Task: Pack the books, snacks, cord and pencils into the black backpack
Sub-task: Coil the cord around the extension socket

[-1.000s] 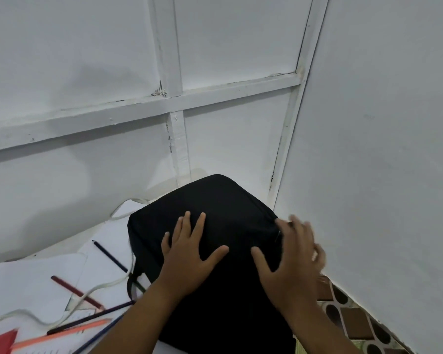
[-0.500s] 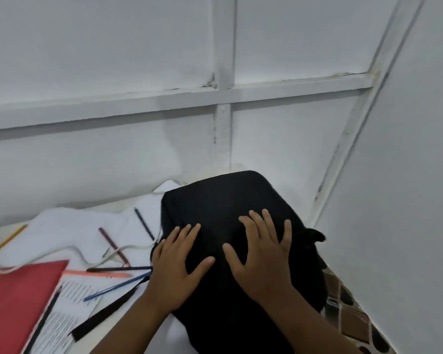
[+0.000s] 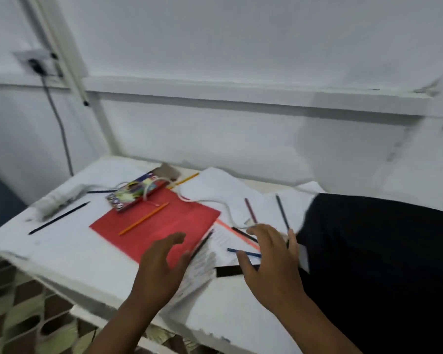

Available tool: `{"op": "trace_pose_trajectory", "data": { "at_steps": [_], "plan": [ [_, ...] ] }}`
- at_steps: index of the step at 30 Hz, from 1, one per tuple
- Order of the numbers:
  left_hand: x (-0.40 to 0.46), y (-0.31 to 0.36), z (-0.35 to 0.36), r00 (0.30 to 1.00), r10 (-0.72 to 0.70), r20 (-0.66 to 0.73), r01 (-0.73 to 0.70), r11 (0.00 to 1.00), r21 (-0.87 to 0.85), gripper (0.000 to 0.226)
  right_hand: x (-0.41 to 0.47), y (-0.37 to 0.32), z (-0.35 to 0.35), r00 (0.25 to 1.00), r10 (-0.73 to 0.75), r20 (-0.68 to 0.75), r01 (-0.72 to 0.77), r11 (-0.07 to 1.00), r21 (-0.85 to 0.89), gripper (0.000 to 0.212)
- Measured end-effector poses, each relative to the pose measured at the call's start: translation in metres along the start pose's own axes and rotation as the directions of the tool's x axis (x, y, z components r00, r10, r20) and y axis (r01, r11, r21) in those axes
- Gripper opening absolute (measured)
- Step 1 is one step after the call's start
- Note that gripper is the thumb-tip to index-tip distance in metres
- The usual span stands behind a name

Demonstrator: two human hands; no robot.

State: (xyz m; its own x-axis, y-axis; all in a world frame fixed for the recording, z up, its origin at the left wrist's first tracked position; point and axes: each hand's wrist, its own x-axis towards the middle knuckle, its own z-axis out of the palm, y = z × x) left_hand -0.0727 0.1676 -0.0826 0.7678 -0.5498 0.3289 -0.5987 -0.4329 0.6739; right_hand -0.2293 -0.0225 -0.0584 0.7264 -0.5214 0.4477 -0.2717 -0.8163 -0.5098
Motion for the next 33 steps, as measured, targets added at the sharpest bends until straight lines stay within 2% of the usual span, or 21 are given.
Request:
{"op": "trace_pose_trajectory", "data": {
  "at_steps": [6,9,11,15,17,22,26,28,31,33],
  "plan": [
    [0.019,-0.097,-0.071,0.988,-0.094,-0.123,0.099,0.994,0.037,0.031,0.034,-0.071,0.096,0.992,-0.082,0.095,0.075,0.994,0.083,0.037],
    [0.039,-0.159,-0.113,0.984,-0.115,-0.136,0.133,0.983,0.126,0.046,0.053,-0.12,0.147,0.994,-0.043,0.1,0.03,0.991,0.127,0.04],
    [0.054,-0.202,-0.143,0.978,-0.152,-0.146,0.178,0.966,0.187,0.057,0.062,-0.149,0.18,0.992,-0.074,0.104,0.06,0.99,0.127,0.041],
    [0.087,-0.278,-0.2,0.937,-0.306,-0.166,0.344,0.887,0.307,0.066,0.077,-0.197,0.227,0.98,-0.075,0.183,0.055,0.992,0.113,0.043],
    [0.107,-0.305,-0.221,0.906,-0.384,-0.176,0.422,0.85,0.317,0.079,0.084,-0.217,0.245,0.983,-0.06,0.172,0.04,0.992,0.119,0.043],
    [0.157,-0.35,-0.241,0.867,-0.491,-0.084,0.489,0.807,0.33,0.114,0.097,-0.245,0.275,0.979,-0.037,0.2,0.019,0.996,0.092,0.044],
    [0.182,-0.371,-0.234,0.82,-0.571,-0.036,0.539,0.751,0.381,0.113,0.103,-0.252,0.273,0.962,-0.001,0.272,-0.013,0.999,0.05,0.041],
    [0.186,-0.384,-0.23,0.85,-0.52,-0.08,0.505,0.765,0.4,0.104,0.107,-0.252,0.266,0.955,0.024,0.294,-0.035,0.999,0.03,0.042],
    [0.191,-0.411,-0.226,0.945,-0.307,-0.115,0.327,0.867,0.375,0.097,0.111,-0.25,0.265,0.95,0.096,0.297,-0.107,0.994,0.02,0.04],
    [0.192,-0.422,-0.23,0.946,-0.314,-0.085,0.325,0.899,0.293,0.093,0.112,-0.247,0.269,0.952,0.119,0.281,-0.134,0.99,0.033,0.039]
  ]
}}
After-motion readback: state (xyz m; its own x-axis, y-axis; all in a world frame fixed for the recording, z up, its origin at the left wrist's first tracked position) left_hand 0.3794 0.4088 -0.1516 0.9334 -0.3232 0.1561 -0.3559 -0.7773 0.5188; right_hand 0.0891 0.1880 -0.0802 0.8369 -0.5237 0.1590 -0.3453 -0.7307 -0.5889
